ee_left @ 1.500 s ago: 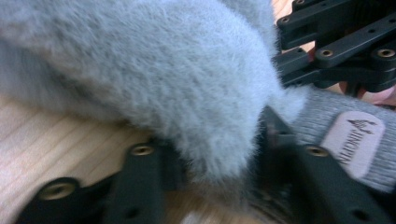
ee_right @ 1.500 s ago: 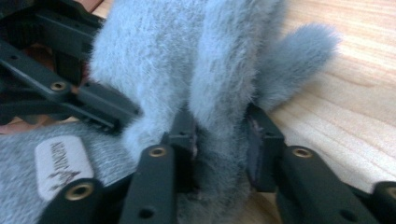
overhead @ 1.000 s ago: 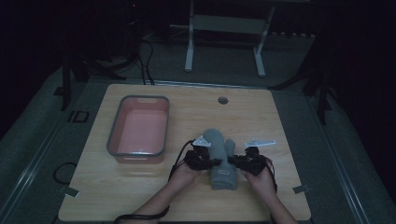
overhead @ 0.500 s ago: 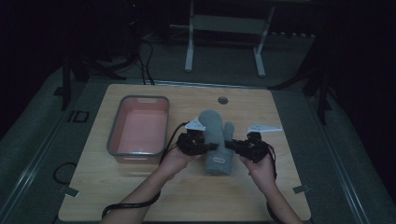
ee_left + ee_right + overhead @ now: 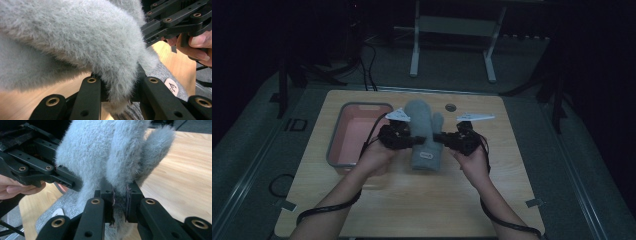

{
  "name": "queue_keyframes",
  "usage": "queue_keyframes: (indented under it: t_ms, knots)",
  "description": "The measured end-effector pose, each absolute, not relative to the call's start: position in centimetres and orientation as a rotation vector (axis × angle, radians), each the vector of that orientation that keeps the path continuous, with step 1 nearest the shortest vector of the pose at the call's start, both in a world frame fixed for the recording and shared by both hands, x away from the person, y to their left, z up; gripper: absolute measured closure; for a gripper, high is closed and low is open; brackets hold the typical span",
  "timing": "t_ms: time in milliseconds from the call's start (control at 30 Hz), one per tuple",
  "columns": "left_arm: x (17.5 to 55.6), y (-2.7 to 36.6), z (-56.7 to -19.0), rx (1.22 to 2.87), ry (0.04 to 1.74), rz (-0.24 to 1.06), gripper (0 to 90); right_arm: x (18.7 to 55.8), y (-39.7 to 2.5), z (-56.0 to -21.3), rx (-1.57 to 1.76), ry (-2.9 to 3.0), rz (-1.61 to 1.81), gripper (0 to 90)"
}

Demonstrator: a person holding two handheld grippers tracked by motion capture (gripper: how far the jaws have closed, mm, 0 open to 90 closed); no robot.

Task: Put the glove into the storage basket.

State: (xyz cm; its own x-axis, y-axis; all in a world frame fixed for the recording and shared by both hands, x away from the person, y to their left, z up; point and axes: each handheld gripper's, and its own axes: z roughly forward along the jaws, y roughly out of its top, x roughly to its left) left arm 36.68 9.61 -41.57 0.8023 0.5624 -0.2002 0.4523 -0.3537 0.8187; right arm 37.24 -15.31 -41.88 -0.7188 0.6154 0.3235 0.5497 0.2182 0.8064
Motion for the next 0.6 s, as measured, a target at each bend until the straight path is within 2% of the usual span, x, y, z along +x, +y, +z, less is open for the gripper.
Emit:
queue_keyframes:
  t_ms: [300,600]
  knots:
    - [36.9,15.5,-39.5,2.005,0.813,0.191,77.2,38.9,-9.4,-39.9,1.056,2.456,1.571,80.3]
    - [37.1,21.2,-39.0,2.033,0.895,0.236,77.2,40.4,-2.6,-39.6,0.969,2.524,1.553,80.3]
